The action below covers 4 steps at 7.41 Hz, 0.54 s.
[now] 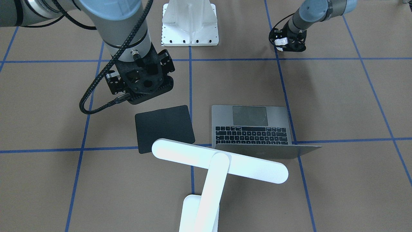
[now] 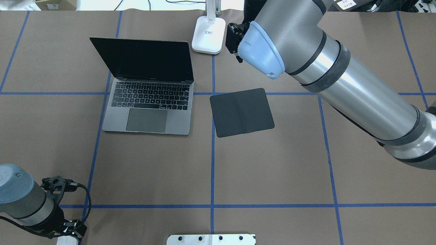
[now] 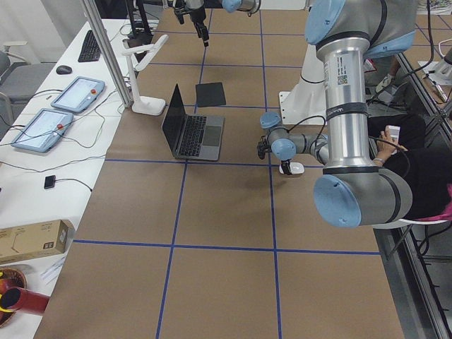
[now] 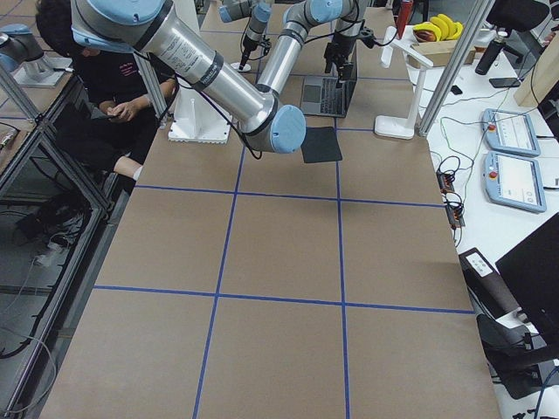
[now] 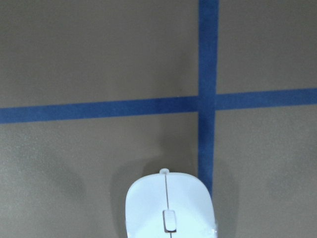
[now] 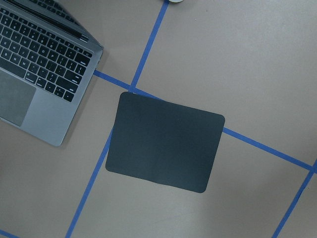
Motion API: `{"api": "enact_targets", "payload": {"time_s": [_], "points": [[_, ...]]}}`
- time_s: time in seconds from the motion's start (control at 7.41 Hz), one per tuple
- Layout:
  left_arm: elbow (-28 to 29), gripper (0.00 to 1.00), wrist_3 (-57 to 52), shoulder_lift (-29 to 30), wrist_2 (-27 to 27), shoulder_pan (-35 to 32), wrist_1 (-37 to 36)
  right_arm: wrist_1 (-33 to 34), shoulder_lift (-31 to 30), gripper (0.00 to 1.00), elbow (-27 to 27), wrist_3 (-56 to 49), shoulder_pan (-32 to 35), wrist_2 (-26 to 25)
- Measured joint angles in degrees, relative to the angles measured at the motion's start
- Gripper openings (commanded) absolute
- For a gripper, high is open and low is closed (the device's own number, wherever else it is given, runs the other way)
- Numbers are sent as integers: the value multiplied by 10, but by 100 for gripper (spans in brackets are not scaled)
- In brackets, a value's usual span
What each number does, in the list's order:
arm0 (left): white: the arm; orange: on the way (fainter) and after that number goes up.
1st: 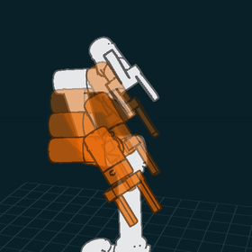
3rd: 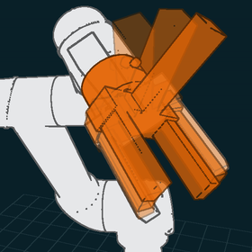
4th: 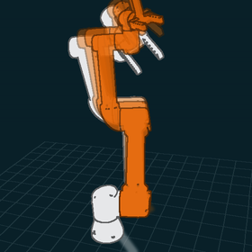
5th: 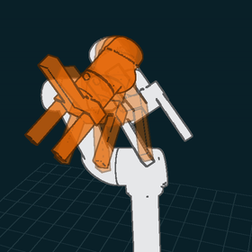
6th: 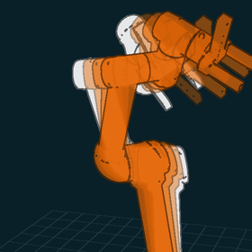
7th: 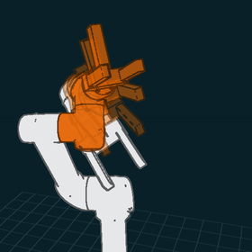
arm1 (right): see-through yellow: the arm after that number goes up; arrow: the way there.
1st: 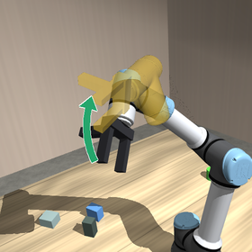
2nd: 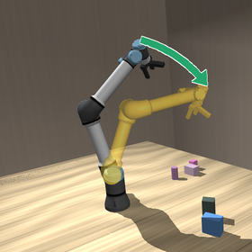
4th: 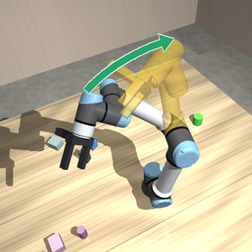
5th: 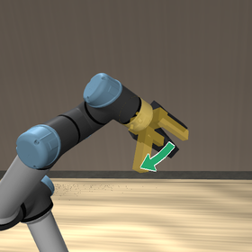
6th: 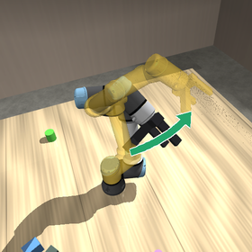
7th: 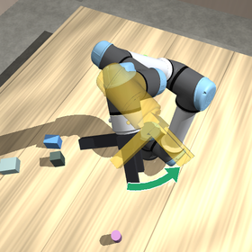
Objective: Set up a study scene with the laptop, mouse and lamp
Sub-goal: 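Lower the left gripper onto the white mouse and grasp it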
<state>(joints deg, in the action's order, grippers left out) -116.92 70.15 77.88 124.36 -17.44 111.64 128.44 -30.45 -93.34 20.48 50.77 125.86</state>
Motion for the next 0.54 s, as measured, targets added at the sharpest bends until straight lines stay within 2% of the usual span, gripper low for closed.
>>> {"api": "enact_targets", "payload": {"time_s": [0.13,0.27,0.54], "points": [[6,75,0,2,4,0,6,0,1,100,0,0,-1,-3],[8,69,0,3,7,0,9,0,1,100,0,0,-1,-5],[7,69,1,4,14,0,10,0,2,100,0,0,-2,-7]]}}
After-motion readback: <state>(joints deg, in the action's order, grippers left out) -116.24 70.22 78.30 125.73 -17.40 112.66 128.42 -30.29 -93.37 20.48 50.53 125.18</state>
